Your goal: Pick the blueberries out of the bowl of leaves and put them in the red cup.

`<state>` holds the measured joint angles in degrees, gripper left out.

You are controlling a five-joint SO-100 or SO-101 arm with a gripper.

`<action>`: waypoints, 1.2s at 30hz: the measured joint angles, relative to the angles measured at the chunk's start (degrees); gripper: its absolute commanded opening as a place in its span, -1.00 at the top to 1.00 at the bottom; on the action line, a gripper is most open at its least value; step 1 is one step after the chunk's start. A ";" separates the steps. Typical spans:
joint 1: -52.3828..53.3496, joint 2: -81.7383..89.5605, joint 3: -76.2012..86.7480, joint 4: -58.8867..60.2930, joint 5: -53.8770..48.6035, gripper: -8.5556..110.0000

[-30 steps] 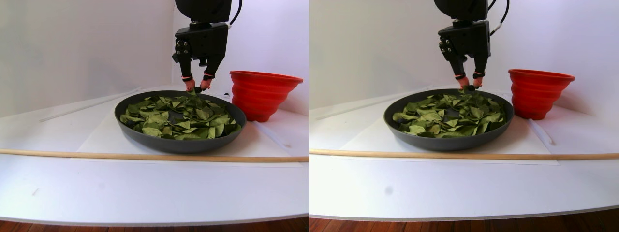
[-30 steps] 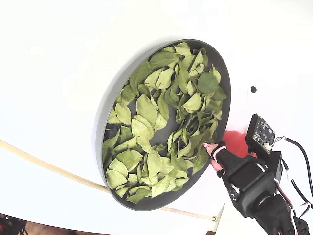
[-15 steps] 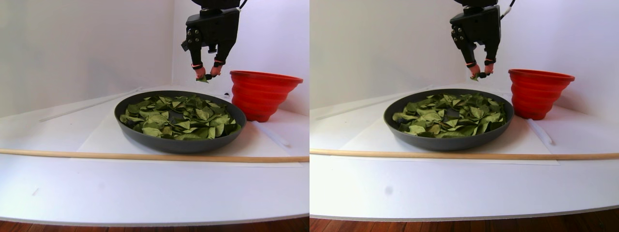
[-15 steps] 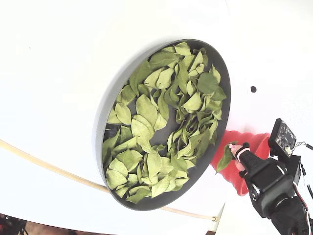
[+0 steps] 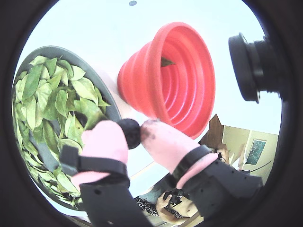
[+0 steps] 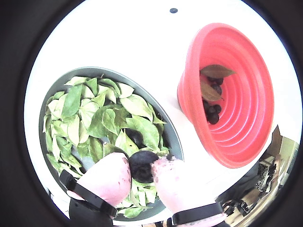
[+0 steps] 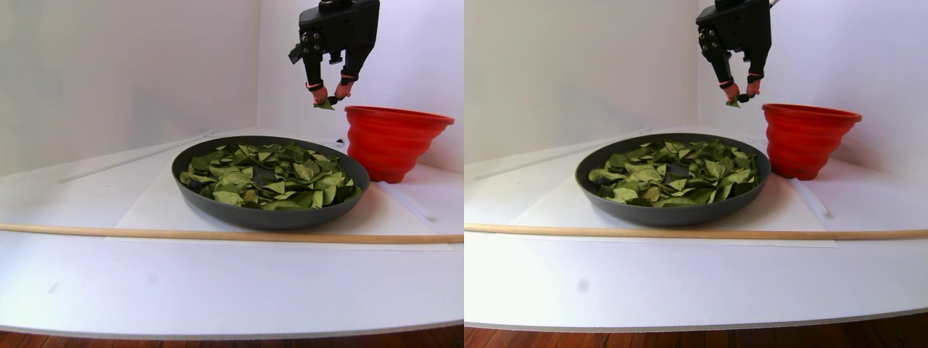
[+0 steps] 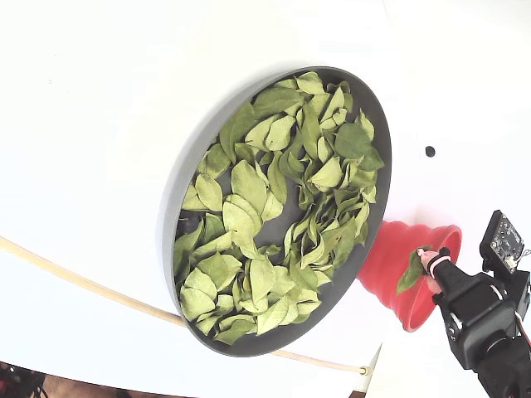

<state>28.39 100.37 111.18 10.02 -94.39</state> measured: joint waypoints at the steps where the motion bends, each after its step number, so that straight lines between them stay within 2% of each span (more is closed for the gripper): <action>1: 0.18 0.00 -0.26 0.00 -0.18 0.72; 18: 4.66 -0.35 -5.36 0.00 -1.41 0.72; 36: 8.35 -9.49 -7.65 -3.16 -3.78 0.67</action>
<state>36.74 90.88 103.54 6.86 -98.17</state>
